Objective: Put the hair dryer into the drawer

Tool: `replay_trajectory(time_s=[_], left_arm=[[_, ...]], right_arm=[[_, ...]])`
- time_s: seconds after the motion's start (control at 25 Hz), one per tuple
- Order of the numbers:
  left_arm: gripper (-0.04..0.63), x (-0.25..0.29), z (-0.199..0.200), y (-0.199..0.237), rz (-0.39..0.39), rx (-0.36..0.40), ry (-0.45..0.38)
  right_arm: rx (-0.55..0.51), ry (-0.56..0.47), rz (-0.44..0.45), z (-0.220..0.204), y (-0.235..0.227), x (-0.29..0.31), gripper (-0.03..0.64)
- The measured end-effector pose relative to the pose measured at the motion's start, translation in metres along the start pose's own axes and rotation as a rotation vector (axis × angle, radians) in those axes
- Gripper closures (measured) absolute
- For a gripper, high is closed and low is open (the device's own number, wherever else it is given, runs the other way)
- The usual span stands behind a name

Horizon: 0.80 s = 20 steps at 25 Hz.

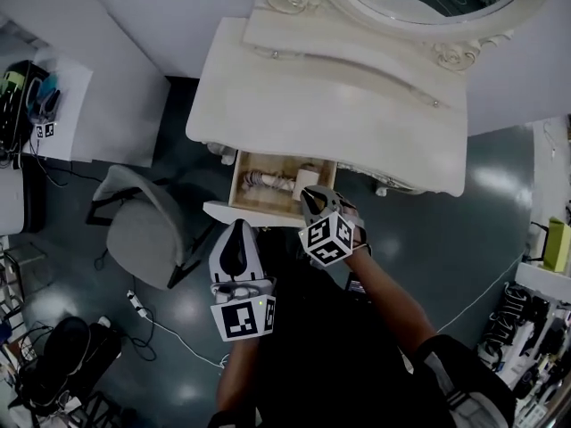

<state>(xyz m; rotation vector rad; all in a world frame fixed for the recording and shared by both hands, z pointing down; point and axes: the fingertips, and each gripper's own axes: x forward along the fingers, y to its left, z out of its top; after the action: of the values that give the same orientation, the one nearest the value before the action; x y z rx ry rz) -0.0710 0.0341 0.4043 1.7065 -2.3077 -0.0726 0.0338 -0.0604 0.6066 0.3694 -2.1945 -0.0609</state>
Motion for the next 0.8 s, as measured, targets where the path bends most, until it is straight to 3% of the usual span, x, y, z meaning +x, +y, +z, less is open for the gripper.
replay_trajectory(time_s=[0.44,0.8], left_arm=[[0.571,-0.057,0.026,-0.061,0.010,0.066,-0.054],[0.572,-0.076,0.046,-0.077,0.018,0.110,-0.097]], right_arm=[[0.178,-0.222,-0.035,0.016,-0.013,-0.104,0.584],[0.293,-0.371,-0.033,0.037,-0.026,-0.167,0.584]])
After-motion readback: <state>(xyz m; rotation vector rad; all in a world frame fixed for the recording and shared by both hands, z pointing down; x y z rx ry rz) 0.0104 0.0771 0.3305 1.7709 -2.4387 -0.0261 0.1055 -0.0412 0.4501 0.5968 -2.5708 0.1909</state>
